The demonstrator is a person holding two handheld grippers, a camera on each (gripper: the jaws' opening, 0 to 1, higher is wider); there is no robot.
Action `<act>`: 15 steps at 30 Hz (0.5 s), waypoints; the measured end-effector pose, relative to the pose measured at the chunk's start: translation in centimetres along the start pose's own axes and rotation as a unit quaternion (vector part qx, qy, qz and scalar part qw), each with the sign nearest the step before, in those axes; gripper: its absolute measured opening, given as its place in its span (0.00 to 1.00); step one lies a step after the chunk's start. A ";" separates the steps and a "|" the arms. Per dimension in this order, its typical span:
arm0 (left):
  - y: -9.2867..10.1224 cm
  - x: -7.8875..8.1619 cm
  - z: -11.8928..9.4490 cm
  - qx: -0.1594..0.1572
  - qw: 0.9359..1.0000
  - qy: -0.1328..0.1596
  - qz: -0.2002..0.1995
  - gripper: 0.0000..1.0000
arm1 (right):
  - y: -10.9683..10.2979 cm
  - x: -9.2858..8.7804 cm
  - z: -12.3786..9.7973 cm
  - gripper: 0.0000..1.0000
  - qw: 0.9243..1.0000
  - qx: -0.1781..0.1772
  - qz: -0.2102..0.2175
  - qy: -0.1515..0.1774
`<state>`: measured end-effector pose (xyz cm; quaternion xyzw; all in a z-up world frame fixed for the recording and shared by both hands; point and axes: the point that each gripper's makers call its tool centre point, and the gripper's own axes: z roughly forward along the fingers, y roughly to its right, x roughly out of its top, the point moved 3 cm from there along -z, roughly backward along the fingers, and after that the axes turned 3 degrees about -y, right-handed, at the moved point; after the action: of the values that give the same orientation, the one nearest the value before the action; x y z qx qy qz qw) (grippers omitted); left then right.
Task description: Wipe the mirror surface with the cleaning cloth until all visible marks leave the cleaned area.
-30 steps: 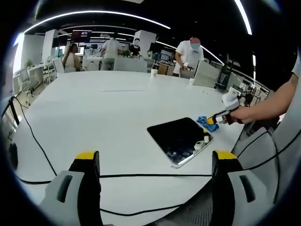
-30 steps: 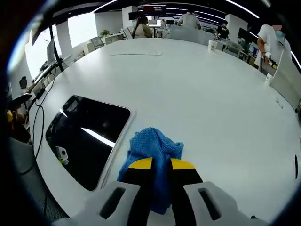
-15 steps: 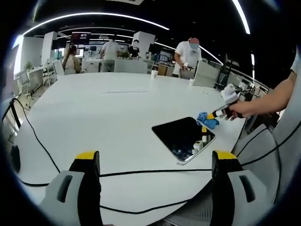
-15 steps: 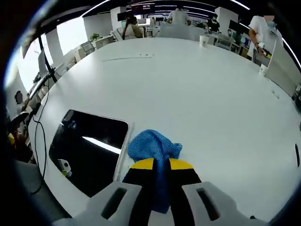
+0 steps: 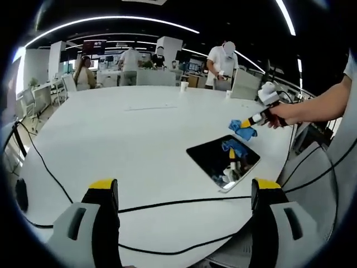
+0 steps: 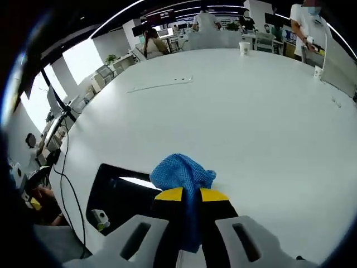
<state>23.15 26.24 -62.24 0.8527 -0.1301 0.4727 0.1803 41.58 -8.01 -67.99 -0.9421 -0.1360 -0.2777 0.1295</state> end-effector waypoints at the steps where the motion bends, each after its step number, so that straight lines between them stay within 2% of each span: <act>1: 0.1 0.0 0.0 -0.002 1.000 0.000 0.002 0.99 | -0.2 0.0 0.3 0.04 1.000 -0.002 -0.001 -0.001; 4: 0.1 0.0 0.1 -0.005 1.000 -0.003 0.001 0.99 | -0.7 -0.1 1.2 0.04 1.000 -0.010 -0.008 -0.003; 6: 0.2 0.0 0.2 -0.007 1.000 -0.003 0.000 0.99 | -1.2 -0.6 1.8 0.04 1.000 0.006 -0.007 -0.024; 7: 0.2 0.1 0.2 -0.008 1.000 -0.002 0.001 0.99 | -1.5 -0.8 2.3 0.04 0.999 0.002 0.017 -0.034; 8: 0.2 0.0 0.3 -0.009 1.000 -0.003 0.001 0.99 | -0.9 -0.5 2.4 0.04 0.999 -0.027 0.015 -0.019; 9: 0.1 -0.1 0.3 -0.008 1.000 -0.005 0.002 0.99 | -1.1 -0.5 2.5 0.04 1.000 -0.023 0.000 -0.020; 11: 0.1 0.0 0.2 -0.009 1.000 -0.004 0.003 0.99 | -1.2 -0.8 2.9 0.04 0.999 -0.021 0.012 -0.030; 13: 0.0 0.2 0.0 -0.007 1.000 0.000 0.001 0.99 | -1.1 -1.3 3.1 0.04 0.999 -0.031 0.007 -0.040; 15: -0.2 0.0 0.0 -0.004 1.000 0.000 -0.002 0.99 | -1.2 -1.4 3.2 0.04 0.999 -0.033 0.005 -0.037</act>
<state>23.18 26.42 -62.30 0.8523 -0.1305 0.4718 0.1843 41.64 -6.11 -71.16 -0.9561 -0.1268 -0.2464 0.0951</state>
